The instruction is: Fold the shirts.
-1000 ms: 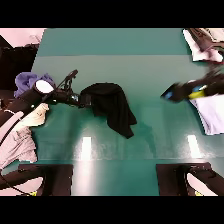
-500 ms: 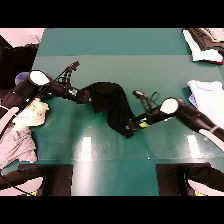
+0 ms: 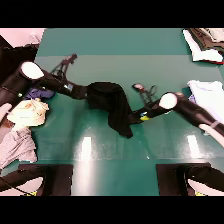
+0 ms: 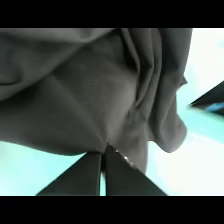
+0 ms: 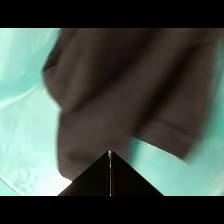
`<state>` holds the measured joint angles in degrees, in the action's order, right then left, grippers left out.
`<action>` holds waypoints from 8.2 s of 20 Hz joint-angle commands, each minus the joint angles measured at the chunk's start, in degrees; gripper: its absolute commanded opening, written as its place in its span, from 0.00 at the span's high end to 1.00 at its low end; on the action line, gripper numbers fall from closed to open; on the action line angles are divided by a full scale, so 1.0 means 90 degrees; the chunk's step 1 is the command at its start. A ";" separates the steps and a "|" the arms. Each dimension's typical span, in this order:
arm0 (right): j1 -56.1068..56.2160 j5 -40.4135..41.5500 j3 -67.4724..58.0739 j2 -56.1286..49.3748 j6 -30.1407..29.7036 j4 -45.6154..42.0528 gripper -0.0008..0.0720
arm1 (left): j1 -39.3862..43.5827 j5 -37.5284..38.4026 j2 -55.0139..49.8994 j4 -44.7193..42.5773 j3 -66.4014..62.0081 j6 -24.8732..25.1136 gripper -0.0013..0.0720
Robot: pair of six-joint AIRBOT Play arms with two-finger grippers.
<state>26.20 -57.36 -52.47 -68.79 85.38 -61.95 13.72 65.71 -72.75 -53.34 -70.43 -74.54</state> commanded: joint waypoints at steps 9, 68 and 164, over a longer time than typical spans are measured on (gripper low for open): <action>-0.0595 -0.0233 0.0114 0.0843 -0.0189 0.0814 0.29 | -0.0005 0.0712 0.0678 -0.0867 -0.1035 -0.0243 0.95; -0.4476 -0.1171 -0.3113 -0.1326 -0.0549 0.1056 0.28 | -0.1940 -0.0602 -0.0998 -0.0770 -0.0879 -0.0597 0.22; -0.5093 -0.2016 -0.4522 -0.2596 -0.0090 0.0032 0.97 | -0.2436 -0.0865 -0.1987 0.1331 -0.1916 0.0126 0.95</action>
<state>-22.74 -84.71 -94.50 -86.19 84.40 -60.80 -8.23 67.05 -84.42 -48.12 -88.86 -77.82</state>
